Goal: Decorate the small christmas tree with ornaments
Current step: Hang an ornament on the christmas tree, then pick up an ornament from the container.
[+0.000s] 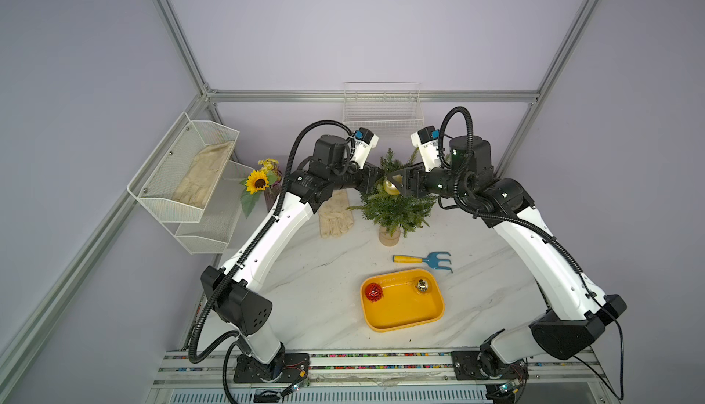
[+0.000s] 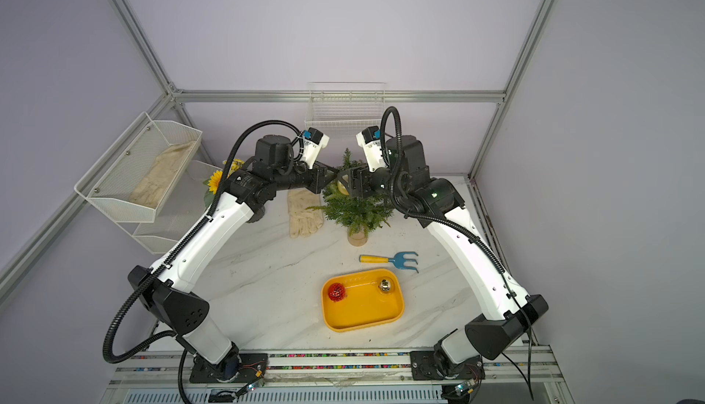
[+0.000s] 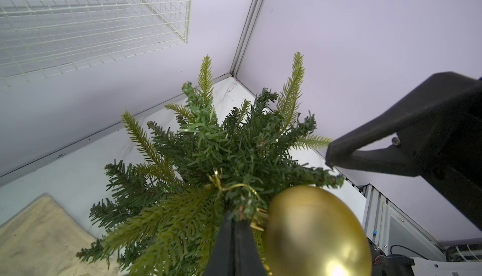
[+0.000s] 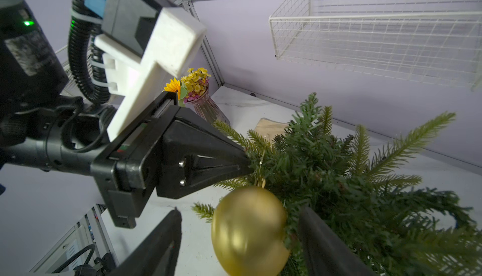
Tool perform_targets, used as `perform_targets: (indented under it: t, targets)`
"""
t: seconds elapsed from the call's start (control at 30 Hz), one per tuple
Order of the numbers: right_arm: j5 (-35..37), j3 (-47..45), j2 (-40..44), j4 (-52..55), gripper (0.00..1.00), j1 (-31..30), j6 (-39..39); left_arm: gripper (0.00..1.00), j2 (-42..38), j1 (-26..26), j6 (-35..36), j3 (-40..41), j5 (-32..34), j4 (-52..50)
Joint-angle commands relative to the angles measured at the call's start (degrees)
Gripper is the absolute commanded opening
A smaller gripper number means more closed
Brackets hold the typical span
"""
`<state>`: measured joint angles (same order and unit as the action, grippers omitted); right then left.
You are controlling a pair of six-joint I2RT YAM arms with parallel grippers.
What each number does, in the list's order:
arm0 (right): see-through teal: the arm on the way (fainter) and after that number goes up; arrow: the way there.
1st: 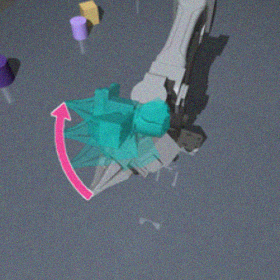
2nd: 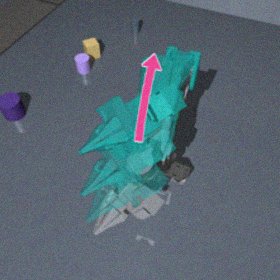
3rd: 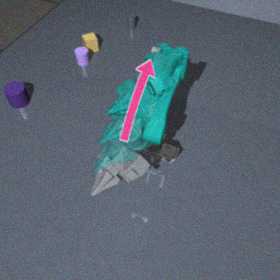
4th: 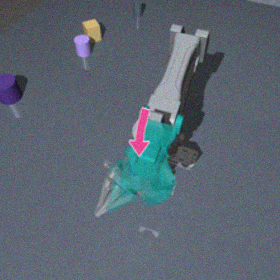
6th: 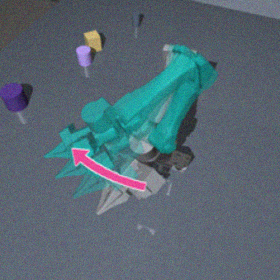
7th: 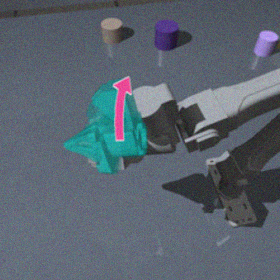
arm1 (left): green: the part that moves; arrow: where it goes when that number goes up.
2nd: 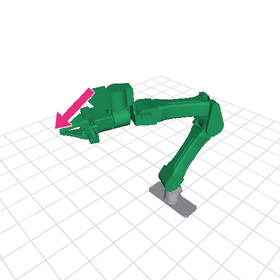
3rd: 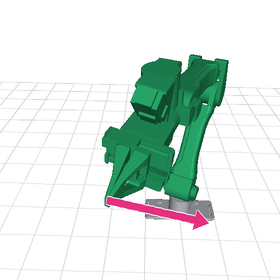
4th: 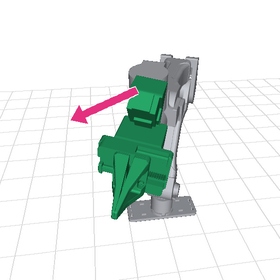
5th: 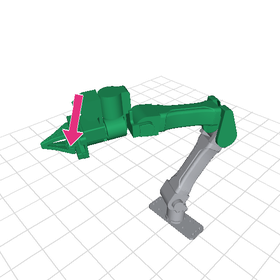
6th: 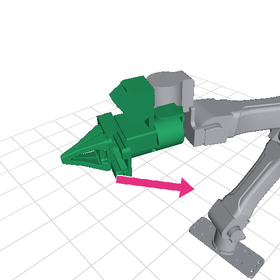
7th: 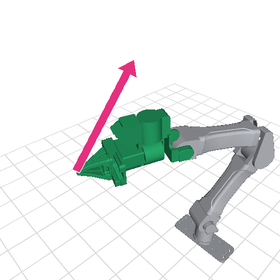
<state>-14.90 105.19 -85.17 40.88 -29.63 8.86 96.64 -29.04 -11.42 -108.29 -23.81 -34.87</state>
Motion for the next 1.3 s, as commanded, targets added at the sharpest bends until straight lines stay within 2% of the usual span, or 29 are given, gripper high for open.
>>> perform_targets:
  t: [0.0, 0.43, 0.77, 1.1, 1.27]
  targets:
    - [0.1, -0.3, 1.8, 0.4, 0.74, 0.3, -0.6, 0.03, 0.4, -0.4, -0.4, -6.8, -0.6, 1.7]
    - [2.6, -1.0, 3.0, 0.0, 0.74, 0.3, -0.6, 0.03, -2.9, -0.4, -0.4, -4.2, 0.6, 1.7]
    - [3.8, -1.7, 4.4, 0.6, 0.73, 0.3, 1.0, 0.03, -10.3, -0.4, -0.1, 3.1, 3.0, 1.9]
    - [4.4, -3.4, 8.8, 10.1, 0.64, -0.5, 5.9, 0.05, -20.4, -0.4, 1.4, 12.6, 8.7, 0.9]
    - [7.6, -5.0, 11.7, 17.0, 0.61, -4.8, 10.7, 0.08, -24.6, -0.4, 2.8, 20.0, 15.0, 0.9]
